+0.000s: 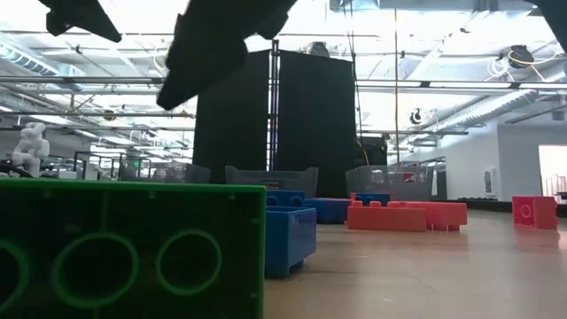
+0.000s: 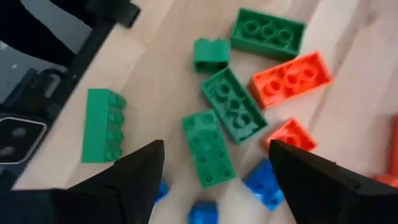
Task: Sort blocks
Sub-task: Put the green game piece into the left black bin
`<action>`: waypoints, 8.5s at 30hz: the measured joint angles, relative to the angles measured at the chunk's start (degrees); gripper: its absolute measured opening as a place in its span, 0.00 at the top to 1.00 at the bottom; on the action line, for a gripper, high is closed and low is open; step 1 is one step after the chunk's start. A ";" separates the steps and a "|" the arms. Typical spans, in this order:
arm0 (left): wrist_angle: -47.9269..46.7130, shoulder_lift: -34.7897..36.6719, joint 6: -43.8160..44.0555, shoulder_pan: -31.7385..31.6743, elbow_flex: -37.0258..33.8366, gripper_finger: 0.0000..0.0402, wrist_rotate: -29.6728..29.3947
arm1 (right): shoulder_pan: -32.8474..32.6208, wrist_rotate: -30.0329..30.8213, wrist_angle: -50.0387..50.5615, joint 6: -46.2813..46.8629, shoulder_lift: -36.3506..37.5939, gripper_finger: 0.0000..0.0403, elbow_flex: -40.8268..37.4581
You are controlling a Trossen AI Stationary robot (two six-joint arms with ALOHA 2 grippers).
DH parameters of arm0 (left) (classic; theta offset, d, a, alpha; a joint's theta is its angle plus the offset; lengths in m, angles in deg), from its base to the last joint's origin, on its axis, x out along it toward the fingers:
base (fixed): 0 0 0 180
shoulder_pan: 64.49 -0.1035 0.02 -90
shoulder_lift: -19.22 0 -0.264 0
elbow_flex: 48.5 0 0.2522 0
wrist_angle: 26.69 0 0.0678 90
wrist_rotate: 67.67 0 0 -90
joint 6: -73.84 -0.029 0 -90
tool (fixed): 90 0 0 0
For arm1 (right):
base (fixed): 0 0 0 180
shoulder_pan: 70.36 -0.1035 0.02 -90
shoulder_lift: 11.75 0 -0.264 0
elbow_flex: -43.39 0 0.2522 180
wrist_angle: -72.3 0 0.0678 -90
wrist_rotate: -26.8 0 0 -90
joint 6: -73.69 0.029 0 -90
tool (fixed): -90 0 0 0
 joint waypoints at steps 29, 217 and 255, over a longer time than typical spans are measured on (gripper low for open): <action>-1.31 0.00 -0.01 0.00 0.00 1.00 0.94 | -0.27 -2.95 -17.74 6.96 -0.10 0.35 -16.20; -2.78 0.76 -1.81 0.00 -0.02 1.00 -2.12 | 32.30 10.59 -57.71 26.12 -10.27 0.70 2.39; -2.97 1.81 -4.45 0.00 -0.02 1.00 -1.86 | 23.76 -10.32 -14.03 9.53 -0.55 0.47 14.37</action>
